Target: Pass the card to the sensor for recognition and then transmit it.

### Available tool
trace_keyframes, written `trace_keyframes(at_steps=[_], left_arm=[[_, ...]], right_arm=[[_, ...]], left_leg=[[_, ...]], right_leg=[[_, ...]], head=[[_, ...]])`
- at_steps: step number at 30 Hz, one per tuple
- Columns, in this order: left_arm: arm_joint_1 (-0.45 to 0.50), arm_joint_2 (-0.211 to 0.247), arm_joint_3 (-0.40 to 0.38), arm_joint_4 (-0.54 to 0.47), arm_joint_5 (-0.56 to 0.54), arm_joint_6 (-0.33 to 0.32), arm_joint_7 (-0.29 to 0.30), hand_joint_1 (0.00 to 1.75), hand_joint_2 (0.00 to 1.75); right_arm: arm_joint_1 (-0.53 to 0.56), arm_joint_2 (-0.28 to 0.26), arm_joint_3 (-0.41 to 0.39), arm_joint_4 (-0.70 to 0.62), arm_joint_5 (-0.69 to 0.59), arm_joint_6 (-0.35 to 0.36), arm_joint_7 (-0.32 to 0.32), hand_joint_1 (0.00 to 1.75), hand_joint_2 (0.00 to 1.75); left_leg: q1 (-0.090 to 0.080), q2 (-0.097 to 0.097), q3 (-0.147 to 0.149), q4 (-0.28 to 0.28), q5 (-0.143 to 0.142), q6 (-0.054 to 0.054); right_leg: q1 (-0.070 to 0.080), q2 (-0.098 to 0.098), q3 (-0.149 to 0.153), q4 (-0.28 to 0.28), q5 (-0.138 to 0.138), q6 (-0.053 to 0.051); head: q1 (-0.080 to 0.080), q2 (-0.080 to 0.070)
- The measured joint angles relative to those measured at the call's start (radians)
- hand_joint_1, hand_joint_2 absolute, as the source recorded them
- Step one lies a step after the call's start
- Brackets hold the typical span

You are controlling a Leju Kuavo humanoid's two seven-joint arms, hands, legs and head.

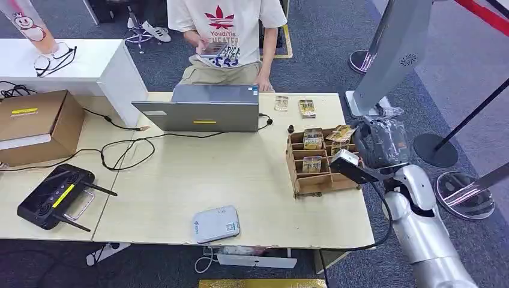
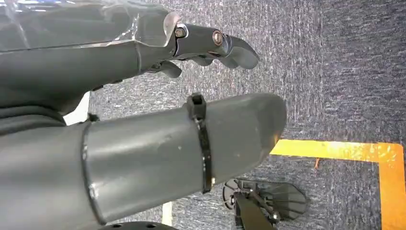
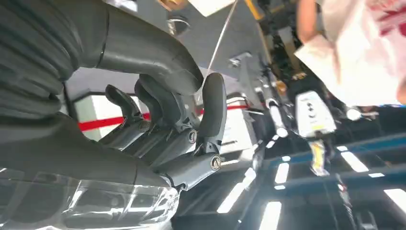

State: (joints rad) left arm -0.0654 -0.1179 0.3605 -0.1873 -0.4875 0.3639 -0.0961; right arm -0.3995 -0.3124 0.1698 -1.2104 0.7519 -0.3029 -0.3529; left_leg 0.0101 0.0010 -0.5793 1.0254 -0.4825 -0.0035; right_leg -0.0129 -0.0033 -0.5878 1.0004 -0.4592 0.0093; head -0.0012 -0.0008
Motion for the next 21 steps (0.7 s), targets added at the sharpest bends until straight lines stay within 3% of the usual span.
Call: trace_keyframes(at_steps=[9, 21], left_arm=[[-0.009, -0.012, 0.000, 0.000, -0.013, 0.005, 0.003, 0.00, 0.00], [-0.028, -0.016, -0.002, 0.000, -0.047, -0.001, 0.027, 0.00, 0.00]], right_arm=[[-0.127, 0.037, 0.050, 0.013, -0.088, 0.003, -0.044, 1.68, 1.75], [-0.295, 0.148, 0.087, 0.070, -0.170, 0.013, -0.054, 1.69, 1.75]], left_leg=[[0.000, 0.000, 0.000, 0.000, 0.000, 0.000], [0.000, 0.000, 0.000, 0.000, 0.001, 0.000]], right_leg=[[0.000, -0.001, 0.000, 0.000, 0.000, 0.000], [0.000, -0.001, 0.000, 0.000, 0.000, 0.000]], head=[[0.001, 0.000], [0.000, 0.000]])
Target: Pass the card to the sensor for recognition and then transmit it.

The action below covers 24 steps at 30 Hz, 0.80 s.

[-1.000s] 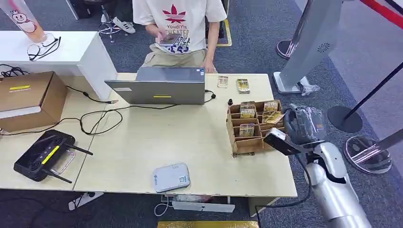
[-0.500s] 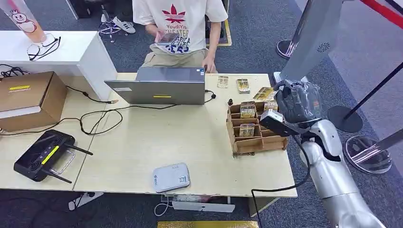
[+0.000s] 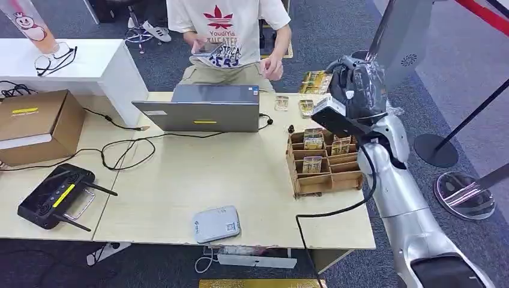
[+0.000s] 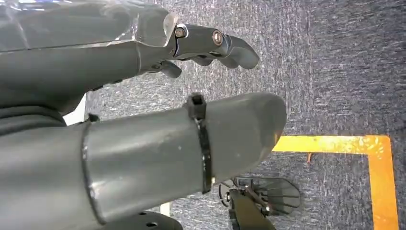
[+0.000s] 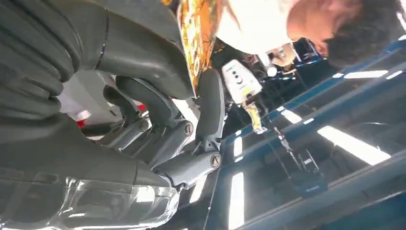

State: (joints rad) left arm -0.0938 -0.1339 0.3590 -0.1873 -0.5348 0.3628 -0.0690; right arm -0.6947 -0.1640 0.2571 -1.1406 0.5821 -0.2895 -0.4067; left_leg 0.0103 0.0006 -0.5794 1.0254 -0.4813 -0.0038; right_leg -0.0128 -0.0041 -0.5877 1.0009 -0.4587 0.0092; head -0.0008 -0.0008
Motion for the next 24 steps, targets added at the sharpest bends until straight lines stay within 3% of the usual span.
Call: trace_keyframes(at_steps=[13, 24], left_arm=[[-0.014, -0.001, -0.010, 0.000, -0.025, -0.016, 0.027, 0.00, 0.00], [-0.016, -0.003, -0.010, 0.000, -0.030, -0.014, 0.035, 0.00, 0.00]], right_arm=[[-0.153, 0.072, 0.018, 0.144, -0.014, 0.020, 0.018, 1.75, 1.75], [-0.282, 0.123, 0.037, 0.408, 0.024, -0.010, 0.042, 1.75, 1.75]], left_leg=[[0.000, 0.000, 0.000, 0.000, 0.000, 0.000], [0.000, 0.000, 0.000, 0.000, 0.000, 0.000]], right_leg=[[0.000, 0.000, 0.000, 0.000, 0.000, 0.000], [0.000, 0.000, 0.000, 0.000, 0.000, 0.000]], head=[[0.000, 0.000], [0.000, 0.000]])
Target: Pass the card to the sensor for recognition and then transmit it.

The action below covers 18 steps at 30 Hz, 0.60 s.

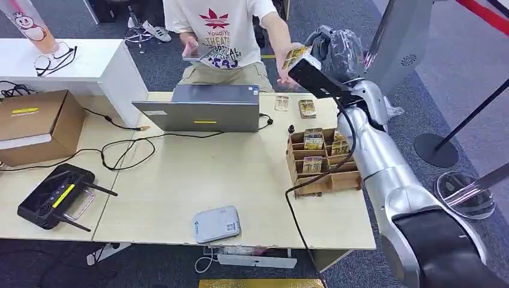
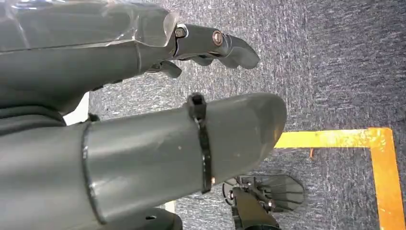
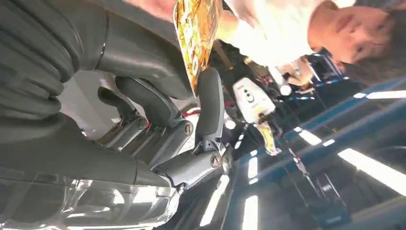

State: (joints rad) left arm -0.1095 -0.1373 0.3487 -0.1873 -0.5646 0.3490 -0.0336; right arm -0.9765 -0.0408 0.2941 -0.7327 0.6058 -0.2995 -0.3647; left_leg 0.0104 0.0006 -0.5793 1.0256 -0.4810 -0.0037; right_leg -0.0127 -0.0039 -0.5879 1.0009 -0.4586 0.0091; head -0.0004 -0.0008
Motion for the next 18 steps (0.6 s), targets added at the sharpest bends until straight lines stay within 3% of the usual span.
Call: trace_keyframes(at_steps=[12, 13, 14, 15, 16, 18], left_arm=[[0.000, -0.001, -0.008, 0.000, -0.006, -0.001, -0.005, 0.00, 0.00], [0.000, -0.001, -0.009, 0.000, -0.006, -0.001, -0.005, 0.00, 0.00], [0.000, -0.001, -0.009, 0.000, -0.006, -0.001, -0.005, 0.00, 0.00], [0.000, -0.001, -0.009, 0.000, -0.006, -0.001, -0.005, 0.00, 0.00], [0.001, -0.001, -0.009, 0.000, -0.005, -0.001, -0.005, 0.00, 0.00], [0.001, -0.001, -0.009, 0.000, -0.003, 0.000, -0.005, 0.00, 0.00]], right_arm=[[-0.044, 0.022, 0.012, 0.196, 0.017, -0.027, 0.023, 1.75, 1.75], [-0.044, 0.022, 0.013, 0.204, 0.019, -0.027, 0.024, 1.54, 1.75], [-0.044, 0.022, 0.014, 0.213, 0.019, -0.027, 0.026, 1.20, 1.75], [-0.043, 0.022, 0.016, 0.220, 0.020, -0.028, 0.028, 1.20, 1.75], [-0.043, 0.023, 0.016, 0.227, 0.021, -0.029, 0.029, 0.00, 1.75], [-0.043, 0.023, 0.019, 0.238, 0.022, -0.032, 0.029, 0.00, 1.75]], left_leg=[[0.000, 0.000, 0.000, 0.000, 0.000, 0.000], [0.000, 0.000, 0.000, 0.000, 0.000, 0.000], [0.000, 0.000, 0.000, 0.000, 0.000, 0.000], [0.000, 0.000, 0.000, 0.000, 0.000, 0.000], [0.000, 0.000, 0.000, 0.000, 0.000, 0.000], [0.000, 0.000, 0.000, 0.000, 0.000, 0.000]], right_leg=[[0.000, 0.000, 0.000, 0.000, 0.000, 0.000], [0.000, 0.000, 0.000, 0.000, 0.000, 0.000], [0.000, 0.000, 0.000, 0.000, 0.000, 0.000], [0.000, 0.000, 0.000, 0.000, 0.000, 0.000], [0.000, 0.000, 0.000, 0.000, 0.000, 0.000], [0.000, 0.000, 0.000, 0.000, 0.000, 0.000]], head=[[0.000, 0.000], [0.000, 0.000], [0.000, 0.000], [0.000, 0.000], [-0.001, 0.000], [0.000, 0.000]])
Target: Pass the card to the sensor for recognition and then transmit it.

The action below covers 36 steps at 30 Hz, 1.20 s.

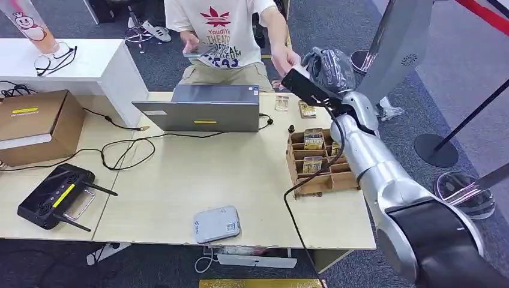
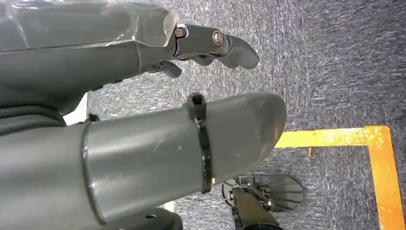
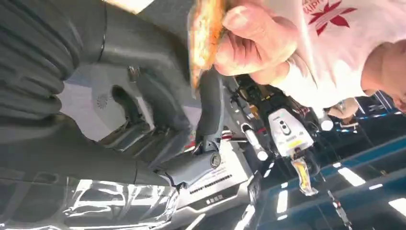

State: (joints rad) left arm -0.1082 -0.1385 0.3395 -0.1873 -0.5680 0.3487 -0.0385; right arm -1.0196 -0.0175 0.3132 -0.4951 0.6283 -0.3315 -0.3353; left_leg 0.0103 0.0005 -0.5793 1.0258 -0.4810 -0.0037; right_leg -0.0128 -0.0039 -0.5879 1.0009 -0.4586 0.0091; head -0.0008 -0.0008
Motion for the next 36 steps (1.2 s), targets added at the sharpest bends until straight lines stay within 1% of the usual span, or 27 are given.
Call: trace_keyframes(at_steps=[11, 18, 24, 29, 32, 36], left_arm=[[0.001, 0.000, 0.000, 0.000, 0.003, 0.000, 0.000, 0.00, 0.00], [0.001, 0.000, 0.000, 0.000, 0.003, 0.000, 0.000, 0.00, 0.00], [0.002, 0.000, 0.000, 0.000, 0.003, 0.000, -0.003, 0.00, 0.00], [0.002, 0.000, 0.000, 0.000, 0.003, 0.000, -0.004, 0.00, 0.00], [0.001, 0.000, 0.000, 0.000, 0.003, 0.000, -0.004, 0.00, 0.00], [0.001, 0.000, 0.000, 0.000, 0.008, 0.001, -0.006, 0.00, 0.00]], right_arm=[[0.000, 0.007, 0.004, 0.033, 0.015, -0.016, -0.001, 0.00, 1.75], [0.000, 0.012, 0.004, 0.035, 0.026, -0.032, -0.025, 0.00, 1.75], [0.001, 0.016, 0.004, 0.028, 0.009, -0.048, -0.065, 0.00, 1.75], [0.011, 0.018, 0.004, 0.002, -0.023, -0.045, -0.109, 0.00, 1.75], [0.028, 0.021, 0.004, -0.024, -0.045, -0.033, -0.129, 0.00, 1.75], [0.059, 0.027, 0.003, -0.073, -0.096, 0.007, -0.153, 0.00, 1.75]], left_leg=[[0.000, 0.000, 0.000, 0.000, 0.000, 0.000], [0.000, 0.000, 0.000, 0.000, 0.000, 0.000], [0.000, 0.000, 0.000, 0.000, 0.000, 0.000], [0.000, 0.000, 0.000, 0.000, 0.000, 0.000], [0.000, 0.000, 0.000, 0.000, 0.000, 0.000], [0.000, 0.000, 0.000, 0.000, 0.000, 0.000]], right_leg=[[0.000, 0.000, 0.000, 0.000, 0.000, 0.000], [0.000, 0.000, 0.000, 0.000, 0.000, 0.000], [0.000, 0.000, 0.000, 0.000, 0.000, 0.000], [0.000, 0.000, 0.000, 0.000, 0.000, 0.000], [0.000, 0.000, 0.000, 0.000, 0.000, 0.000], [0.000, 0.000, 0.000, 0.000, 0.000, 0.000]], head=[[0.000, 0.000], [0.000, 0.000], [0.000, 0.000], [0.000, 0.000], [0.000, 0.000], [0.000, 0.000]])
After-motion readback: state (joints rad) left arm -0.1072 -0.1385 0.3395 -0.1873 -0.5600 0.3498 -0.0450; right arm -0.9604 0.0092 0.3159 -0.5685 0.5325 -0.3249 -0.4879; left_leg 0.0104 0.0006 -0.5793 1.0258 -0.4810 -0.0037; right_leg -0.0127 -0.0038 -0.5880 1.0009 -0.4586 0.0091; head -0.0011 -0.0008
